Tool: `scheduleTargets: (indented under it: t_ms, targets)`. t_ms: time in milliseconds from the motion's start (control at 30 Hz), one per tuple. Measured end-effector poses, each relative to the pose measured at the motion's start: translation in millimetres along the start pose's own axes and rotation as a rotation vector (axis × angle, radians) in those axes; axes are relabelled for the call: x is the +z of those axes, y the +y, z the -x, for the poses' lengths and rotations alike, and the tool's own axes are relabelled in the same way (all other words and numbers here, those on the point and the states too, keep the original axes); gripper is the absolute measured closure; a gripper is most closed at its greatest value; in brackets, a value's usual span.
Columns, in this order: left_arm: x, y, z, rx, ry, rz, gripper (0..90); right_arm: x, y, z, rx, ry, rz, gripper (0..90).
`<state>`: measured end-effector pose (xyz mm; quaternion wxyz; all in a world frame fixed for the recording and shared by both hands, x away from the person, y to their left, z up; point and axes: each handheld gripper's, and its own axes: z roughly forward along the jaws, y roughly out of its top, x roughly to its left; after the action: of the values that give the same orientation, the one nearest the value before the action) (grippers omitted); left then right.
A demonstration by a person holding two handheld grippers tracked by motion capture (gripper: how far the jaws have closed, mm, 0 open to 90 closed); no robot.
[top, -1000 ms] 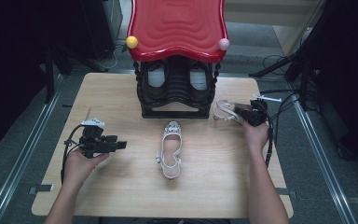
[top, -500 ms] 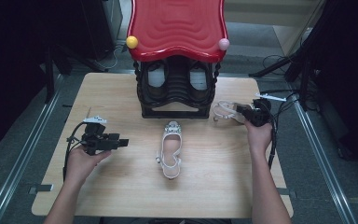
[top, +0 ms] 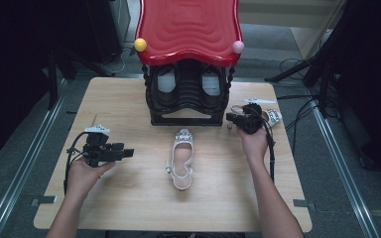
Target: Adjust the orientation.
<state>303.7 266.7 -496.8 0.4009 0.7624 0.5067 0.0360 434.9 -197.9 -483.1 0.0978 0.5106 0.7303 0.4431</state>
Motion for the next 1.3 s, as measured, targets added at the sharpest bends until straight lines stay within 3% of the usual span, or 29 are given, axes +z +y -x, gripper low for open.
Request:
scheduleTargets:
  t_ms: [100,233,500,1000,1067,1300]
  targets:
    - [-2.6,-3.3,-0.5,-0.003,0.007,-0.002,40.1,9.3,0.6,-2.6,-0.001,0.009,-0.014,90.0]
    - [-5.6,-6.0,-1.6,-0.009,0.012,0.004,40.1,17.1,0.4,-2.3,-0.017,-0.017,-0.040,90.0]
    - [-5.8,-4.9,-4.7,-0.016,0.015,0.011,40.1,15.1,-1.9,-2.1,-0.030,-0.016,-0.038,90.0]
    - [3.3,6.0,-9.0,-0.006,0.002,0.024,40.3,-4.6,-17.8,-3.9,-0.023,0.001,-0.051,90.0]
    - [5.8,8.5,-8.9,-0.005,0.002,0.005,40.3,-8.2,-20.3,-4.1,-0.022,0.003,-0.055,90.0]
    - [12.5,14.5,-10.7,0.003,-0.007,0.007,40.7,-21.3,-29.9,-3.8,-0.027,0.003,-0.062,90.0]
